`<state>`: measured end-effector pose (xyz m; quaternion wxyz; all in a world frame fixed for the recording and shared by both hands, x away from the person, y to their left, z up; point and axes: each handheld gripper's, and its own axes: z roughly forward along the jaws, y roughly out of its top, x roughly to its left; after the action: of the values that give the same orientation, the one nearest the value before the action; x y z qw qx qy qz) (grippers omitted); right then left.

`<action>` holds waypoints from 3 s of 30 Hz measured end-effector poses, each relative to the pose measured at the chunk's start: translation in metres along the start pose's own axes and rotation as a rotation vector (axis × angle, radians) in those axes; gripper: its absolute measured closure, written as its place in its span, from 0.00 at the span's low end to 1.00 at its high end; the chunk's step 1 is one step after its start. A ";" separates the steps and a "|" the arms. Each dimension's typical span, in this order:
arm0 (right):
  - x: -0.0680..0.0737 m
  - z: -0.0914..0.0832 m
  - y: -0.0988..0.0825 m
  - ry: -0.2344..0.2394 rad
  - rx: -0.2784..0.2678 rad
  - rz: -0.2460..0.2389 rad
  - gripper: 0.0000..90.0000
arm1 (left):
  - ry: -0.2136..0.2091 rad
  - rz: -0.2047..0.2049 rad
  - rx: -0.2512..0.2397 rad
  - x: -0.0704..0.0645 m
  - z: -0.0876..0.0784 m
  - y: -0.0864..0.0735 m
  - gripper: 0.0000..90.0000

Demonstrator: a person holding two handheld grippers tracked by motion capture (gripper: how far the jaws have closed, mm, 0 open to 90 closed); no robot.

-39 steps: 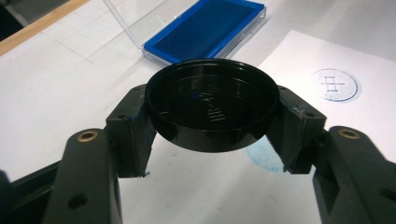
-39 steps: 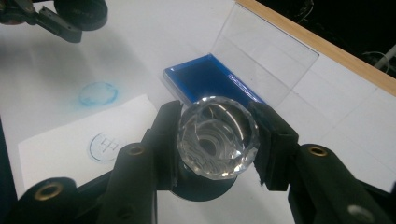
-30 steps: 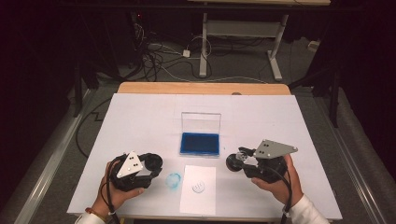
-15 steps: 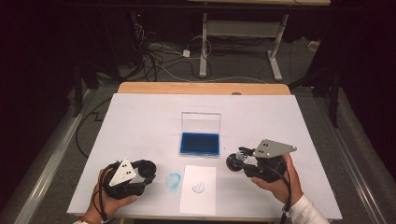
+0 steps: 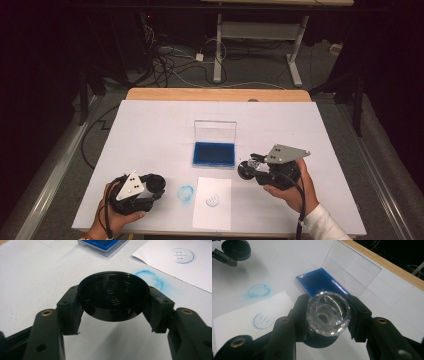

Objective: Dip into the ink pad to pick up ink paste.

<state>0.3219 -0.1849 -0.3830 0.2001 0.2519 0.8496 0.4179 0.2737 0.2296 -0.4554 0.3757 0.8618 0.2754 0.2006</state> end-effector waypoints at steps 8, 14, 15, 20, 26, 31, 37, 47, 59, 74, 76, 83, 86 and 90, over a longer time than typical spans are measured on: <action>-0.005 0.010 0.013 -0.008 0.004 -0.004 0.64 | 0.002 -0.007 -0.001 0.000 0.001 0.000 0.41; -0.006 0.011 0.029 -0.010 -0.003 -0.027 0.64 | 0.008 -0.002 0.000 -0.001 0.001 0.002 0.41; -0.006 0.011 0.032 -0.009 0.000 -0.032 0.64 | 0.008 0.003 0.004 -0.002 0.001 0.002 0.41; -0.005 0.012 0.043 -0.009 0.010 -0.057 0.64 | 0.010 0.000 -0.006 -0.002 0.000 0.003 0.41; -0.006 0.013 0.051 0.002 0.015 -0.054 0.64 | 0.007 0.002 -0.001 -0.003 0.001 0.003 0.41; -0.007 0.014 0.059 0.003 0.021 -0.067 0.64 | 0.012 0.001 0.004 -0.002 0.001 0.003 0.41; -0.008 0.017 0.069 0.002 0.031 -0.072 0.64 | 0.011 -0.001 0.005 -0.002 0.001 0.004 0.41; -0.014 0.030 0.083 0.005 0.067 -0.075 0.64 | 0.006 0.004 0.009 -0.002 0.003 0.005 0.41; -0.017 0.045 0.101 0.002 0.098 -0.070 0.64 | -0.001 0.003 0.014 -0.002 0.004 0.004 0.41; -0.018 0.079 0.100 0.027 0.174 -0.069 0.64 | -0.013 0.004 0.024 -0.001 0.006 0.003 0.41; -0.018 0.084 0.098 0.026 0.187 -0.072 0.64 | -0.014 0.003 0.022 -0.001 0.005 0.003 0.41; -0.018 0.102 0.088 0.021 0.254 -0.086 0.64 | -0.019 0.005 0.025 -0.001 0.006 0.003 0.41; -0.021 0.108 0.083 0.017 0.269 -0.071 0.64 | -0.018 0.004 0.024 -0.001 0.006 0.002 0.41; -0.024 0.117 0.075 0.007 0.296 -0.061 0.64 | -0.017 0.004 0.024 0.000 0.006 0.002 0.41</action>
<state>0.4245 -0.0889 -0.3856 0.1703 0.2512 0.9100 0.2827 0.2772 0.2251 -0.4577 0.3672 0.8686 0.2729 0.1904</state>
